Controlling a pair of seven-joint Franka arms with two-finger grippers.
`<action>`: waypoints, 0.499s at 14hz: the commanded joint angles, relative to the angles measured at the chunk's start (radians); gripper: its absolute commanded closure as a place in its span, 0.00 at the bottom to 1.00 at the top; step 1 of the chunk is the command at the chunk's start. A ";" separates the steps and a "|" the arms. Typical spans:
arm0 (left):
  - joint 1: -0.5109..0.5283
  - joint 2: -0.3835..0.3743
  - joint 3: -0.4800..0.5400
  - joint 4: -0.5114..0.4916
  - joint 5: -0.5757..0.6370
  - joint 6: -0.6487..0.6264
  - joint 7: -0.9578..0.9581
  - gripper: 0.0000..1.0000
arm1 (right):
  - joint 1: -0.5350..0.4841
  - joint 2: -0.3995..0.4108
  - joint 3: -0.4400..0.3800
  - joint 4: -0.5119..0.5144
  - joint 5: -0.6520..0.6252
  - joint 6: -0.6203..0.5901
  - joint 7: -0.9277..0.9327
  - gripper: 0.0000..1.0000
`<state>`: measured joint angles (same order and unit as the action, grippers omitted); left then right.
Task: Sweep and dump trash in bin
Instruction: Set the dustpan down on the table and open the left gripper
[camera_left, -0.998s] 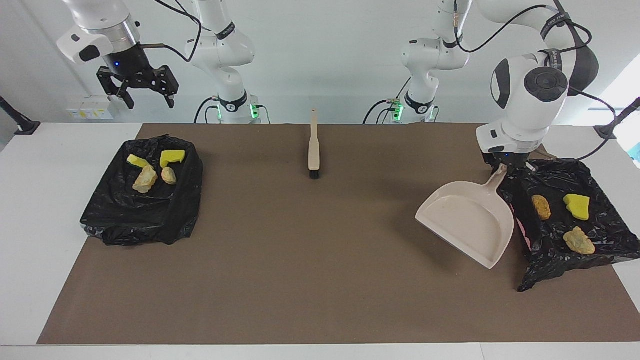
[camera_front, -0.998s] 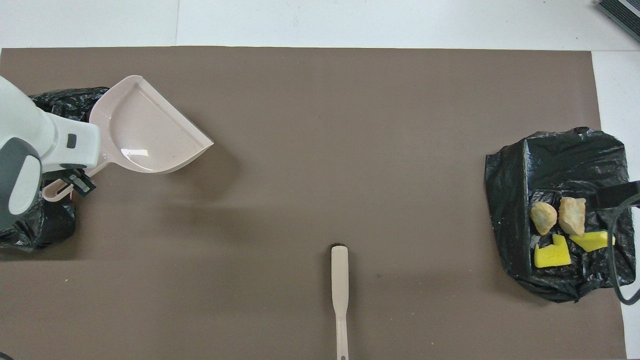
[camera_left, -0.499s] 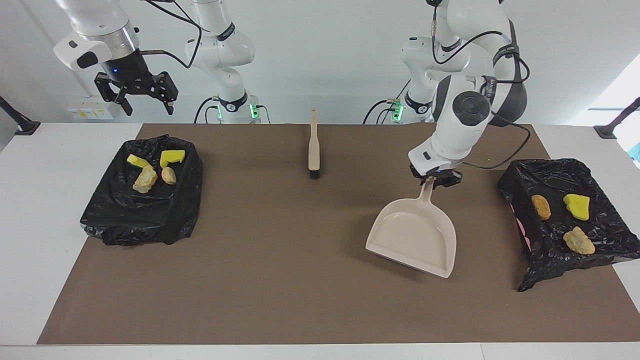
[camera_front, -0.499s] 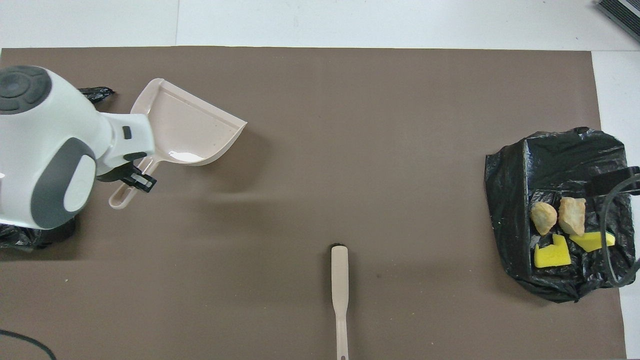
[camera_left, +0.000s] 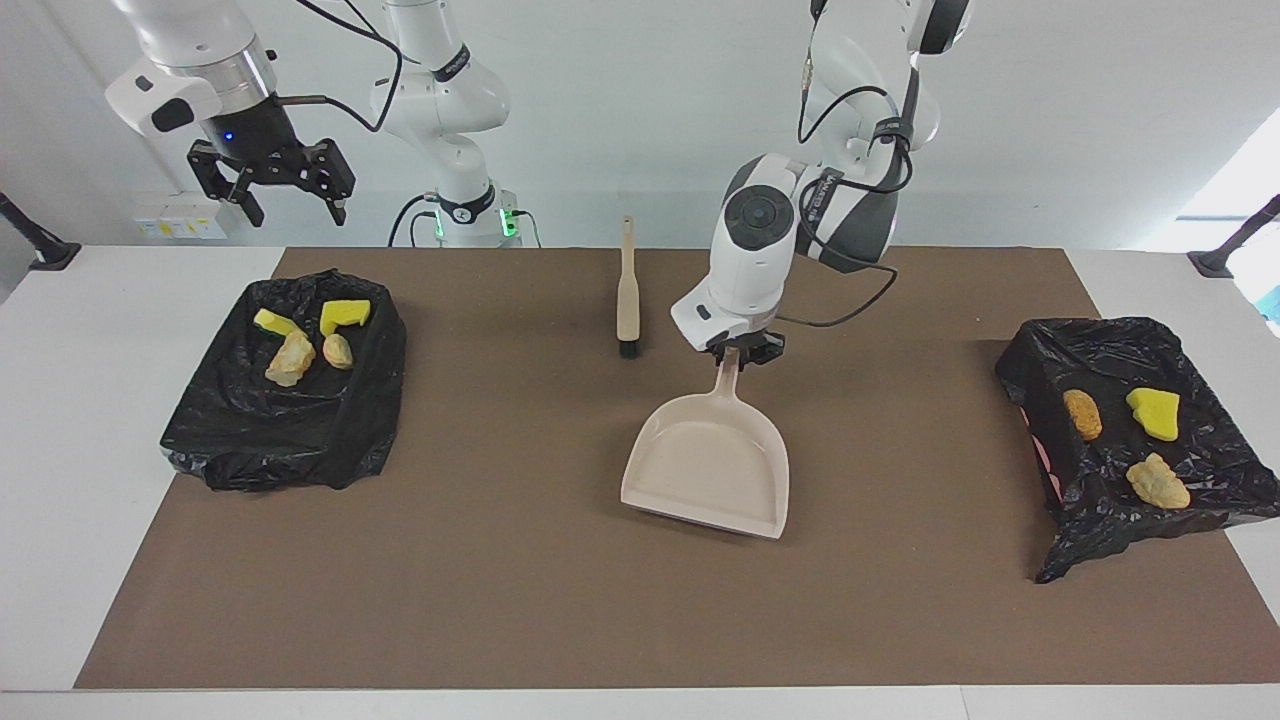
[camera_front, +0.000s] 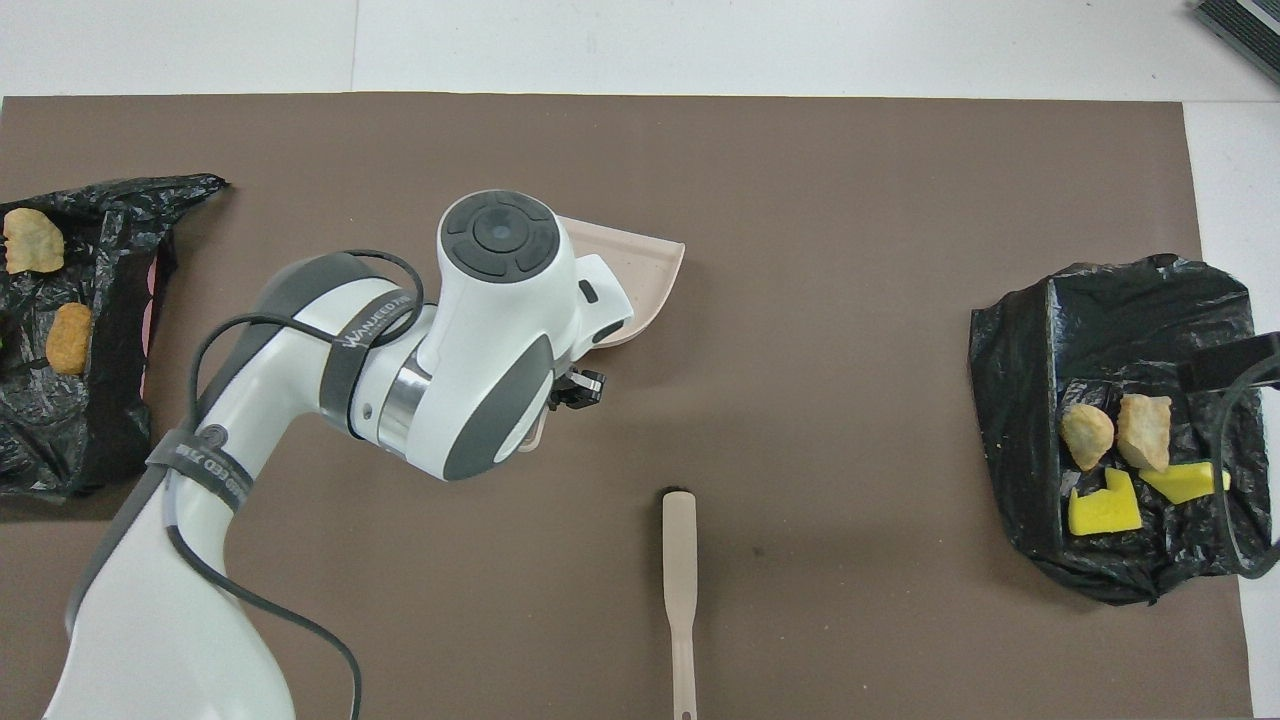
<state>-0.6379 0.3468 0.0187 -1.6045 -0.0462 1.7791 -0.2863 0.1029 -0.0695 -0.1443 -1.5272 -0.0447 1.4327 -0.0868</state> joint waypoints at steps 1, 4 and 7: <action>-0.049 0.058 0.021 0.087 -0.020 -0.021 -0.085 1.00 | 0.009 -0.001 -0.003 0.007 -0.007 -0.028 -0.007 0.00; -0.124 0.220 0.026 0.251 -0.015 -0.049 -0.241 1.00 | 0.011 -0.001 -0.001 0.010 0.019 -0.026 0.024 0.00; -0.140 0.235 0.024 0.270 -0.009 -0.027 -0.361 1.00 | 0.009 -0.013 -0.001 -0.008 0.028 -0.023 0.044 0.00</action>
<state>-0.7559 0.5455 0.0217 -1.4080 -0.0501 1.7771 -0.5742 0.1127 -0.0697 -0.1429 -1.5271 -0.0387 1.4307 -0.0609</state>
